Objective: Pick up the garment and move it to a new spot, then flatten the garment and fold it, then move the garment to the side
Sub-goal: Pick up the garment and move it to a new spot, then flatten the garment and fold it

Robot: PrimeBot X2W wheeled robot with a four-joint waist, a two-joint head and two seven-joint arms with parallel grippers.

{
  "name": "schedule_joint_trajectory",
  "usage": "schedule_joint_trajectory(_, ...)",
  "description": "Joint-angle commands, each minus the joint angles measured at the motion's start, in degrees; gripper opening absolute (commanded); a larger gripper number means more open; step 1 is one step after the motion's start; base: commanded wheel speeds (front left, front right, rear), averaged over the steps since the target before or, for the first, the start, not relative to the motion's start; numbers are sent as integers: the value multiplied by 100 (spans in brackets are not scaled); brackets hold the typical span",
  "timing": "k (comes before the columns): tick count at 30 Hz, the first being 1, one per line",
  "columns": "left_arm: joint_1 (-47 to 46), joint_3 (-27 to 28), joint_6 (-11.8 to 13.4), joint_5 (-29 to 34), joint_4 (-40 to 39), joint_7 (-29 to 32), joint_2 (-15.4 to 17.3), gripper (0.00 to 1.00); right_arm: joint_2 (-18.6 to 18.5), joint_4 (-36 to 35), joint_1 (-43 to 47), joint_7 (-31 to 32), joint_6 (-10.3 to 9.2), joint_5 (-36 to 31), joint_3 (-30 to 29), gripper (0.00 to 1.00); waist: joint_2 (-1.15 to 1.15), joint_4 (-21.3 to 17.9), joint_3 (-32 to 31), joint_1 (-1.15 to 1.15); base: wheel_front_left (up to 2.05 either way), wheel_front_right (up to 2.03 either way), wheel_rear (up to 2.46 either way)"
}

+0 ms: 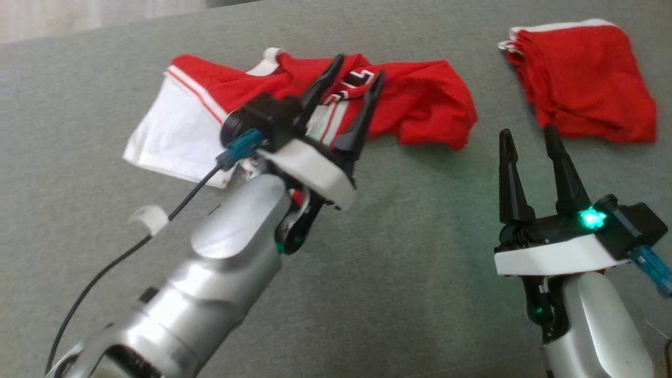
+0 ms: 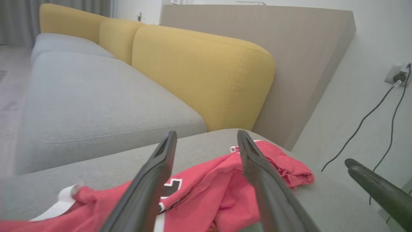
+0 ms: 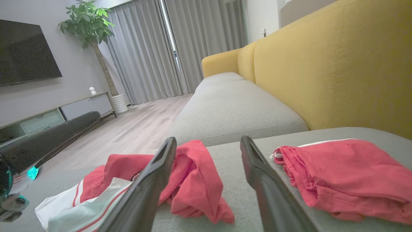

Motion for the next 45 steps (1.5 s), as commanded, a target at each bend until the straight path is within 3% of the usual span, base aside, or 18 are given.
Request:
schedule_joint_trajectory(1,-33,245,6,11,-101,-83,175,100,-10,-205,-128,-62,-5,-46,106,100,0,171,-86,0,0,0,0)
schedule_joint_trajectory(5,340,606,141,133,-140,-165,586,100,-10,-181,-57,-62,-5,-133,34,100,0,484,-256,0,0,0,0)
schedule_joint_trajectory(9,1041,1278,260,427,-682,-173,1030,100,-10,-112,45,-62,-5,-256,44,100,0,756,-436,0,0,0,0)
schedule_joint_trajectory(13,2100,2012,306,707,-1330,-175,1219,100,-10,-25,182,-62,-5,-316,34,100,0,944,-642,0,0,0,0)
schedule_joint_trajectory(19,3462,2915,244,1095,-2061,-176,951,100,-10,36,341,-62,-5,-328,48,100,0,1085,-793,0,0,0,0)
schedule_joint_trajectory(25,3795,3345,50,1556,-2180,-176,559,100,-10,64,382,-62,-5,-344,102,100,0,1092,-859,0,0,0,0)
schedule_joint_trajectory(35,3582,3567,-181,2007,-1877,-176,275,100,-10,23,312,-62,-5,-388,131,100,0,901,-688,0,0,0,0)
schedule_joint_trajectory(45,2469,3172,-223,1988,-488,458,123,100,-10,-79,156,-62,-5,-457,63,100,0,687,-104,0,0,0,0)
